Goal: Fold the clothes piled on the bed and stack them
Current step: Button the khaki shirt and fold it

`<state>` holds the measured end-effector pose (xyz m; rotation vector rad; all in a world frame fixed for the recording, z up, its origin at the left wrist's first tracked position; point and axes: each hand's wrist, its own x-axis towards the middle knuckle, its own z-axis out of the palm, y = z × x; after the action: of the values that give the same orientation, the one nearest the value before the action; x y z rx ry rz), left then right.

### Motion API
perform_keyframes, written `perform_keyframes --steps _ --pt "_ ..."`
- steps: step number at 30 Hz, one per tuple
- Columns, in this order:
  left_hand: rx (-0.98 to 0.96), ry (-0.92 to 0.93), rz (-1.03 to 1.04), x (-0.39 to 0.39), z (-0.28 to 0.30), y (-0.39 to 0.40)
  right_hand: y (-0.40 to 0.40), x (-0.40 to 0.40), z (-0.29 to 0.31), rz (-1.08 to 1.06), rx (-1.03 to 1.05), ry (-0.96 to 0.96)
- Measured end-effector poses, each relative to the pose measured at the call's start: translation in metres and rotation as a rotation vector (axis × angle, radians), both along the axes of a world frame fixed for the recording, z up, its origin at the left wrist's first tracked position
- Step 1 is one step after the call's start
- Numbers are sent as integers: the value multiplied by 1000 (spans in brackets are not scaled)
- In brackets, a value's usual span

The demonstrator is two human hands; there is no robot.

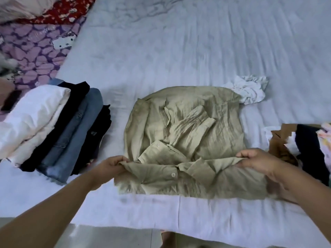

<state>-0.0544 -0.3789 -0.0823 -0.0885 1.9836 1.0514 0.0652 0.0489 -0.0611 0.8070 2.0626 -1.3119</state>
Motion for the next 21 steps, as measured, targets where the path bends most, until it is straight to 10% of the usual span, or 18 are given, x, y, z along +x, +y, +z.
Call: perform_keyframes --steps 15,21 --pt "-114 373 473 -197 -15 96 34 -197 -2 -249 543 352" --pt "-255 486 252 -202 -46 113 15 -205 -43 -52 822 218"
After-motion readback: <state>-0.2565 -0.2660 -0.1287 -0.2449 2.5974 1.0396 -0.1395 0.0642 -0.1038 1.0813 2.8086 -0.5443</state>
